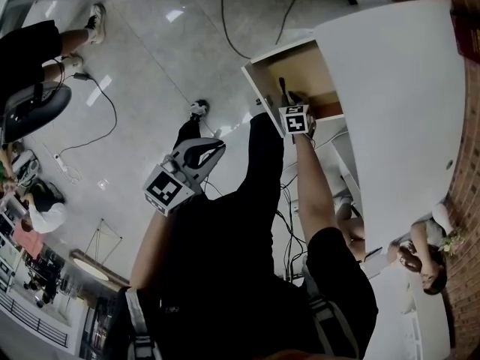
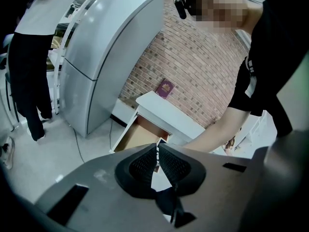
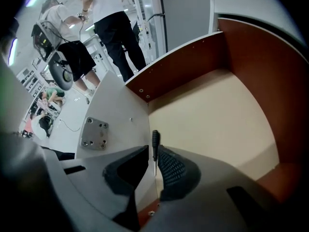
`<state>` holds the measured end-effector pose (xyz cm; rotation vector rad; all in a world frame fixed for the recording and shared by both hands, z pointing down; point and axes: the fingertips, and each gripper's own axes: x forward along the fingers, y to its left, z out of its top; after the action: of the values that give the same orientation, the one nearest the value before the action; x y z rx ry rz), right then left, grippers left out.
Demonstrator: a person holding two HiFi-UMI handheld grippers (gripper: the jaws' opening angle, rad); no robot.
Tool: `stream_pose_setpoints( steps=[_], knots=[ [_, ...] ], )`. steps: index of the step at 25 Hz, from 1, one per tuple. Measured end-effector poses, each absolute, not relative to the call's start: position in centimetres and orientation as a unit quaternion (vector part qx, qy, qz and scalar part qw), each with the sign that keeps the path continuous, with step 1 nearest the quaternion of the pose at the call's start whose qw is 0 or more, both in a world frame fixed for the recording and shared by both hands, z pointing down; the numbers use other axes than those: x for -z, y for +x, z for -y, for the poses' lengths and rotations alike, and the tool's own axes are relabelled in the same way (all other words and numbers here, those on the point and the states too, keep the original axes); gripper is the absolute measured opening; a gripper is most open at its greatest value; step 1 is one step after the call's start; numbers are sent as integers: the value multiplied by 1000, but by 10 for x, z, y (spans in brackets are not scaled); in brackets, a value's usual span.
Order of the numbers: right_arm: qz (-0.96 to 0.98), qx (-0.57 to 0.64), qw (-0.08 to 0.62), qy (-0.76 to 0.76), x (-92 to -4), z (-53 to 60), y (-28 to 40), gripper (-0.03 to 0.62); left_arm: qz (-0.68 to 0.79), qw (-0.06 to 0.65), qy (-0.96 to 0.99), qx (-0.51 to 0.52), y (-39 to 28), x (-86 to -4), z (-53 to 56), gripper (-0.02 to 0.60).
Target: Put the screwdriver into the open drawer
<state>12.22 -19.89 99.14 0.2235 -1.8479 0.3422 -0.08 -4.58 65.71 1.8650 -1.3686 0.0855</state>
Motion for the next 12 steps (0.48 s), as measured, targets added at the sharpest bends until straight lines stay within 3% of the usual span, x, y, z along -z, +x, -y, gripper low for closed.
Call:
stream_pose_setpoints(
  steps=[12],
  knots=[
    [814, -130, 560, 86, -906, 186, 106, 77, 543, 358, 759, -30, -22, -620, 55, 23]
  ],
)
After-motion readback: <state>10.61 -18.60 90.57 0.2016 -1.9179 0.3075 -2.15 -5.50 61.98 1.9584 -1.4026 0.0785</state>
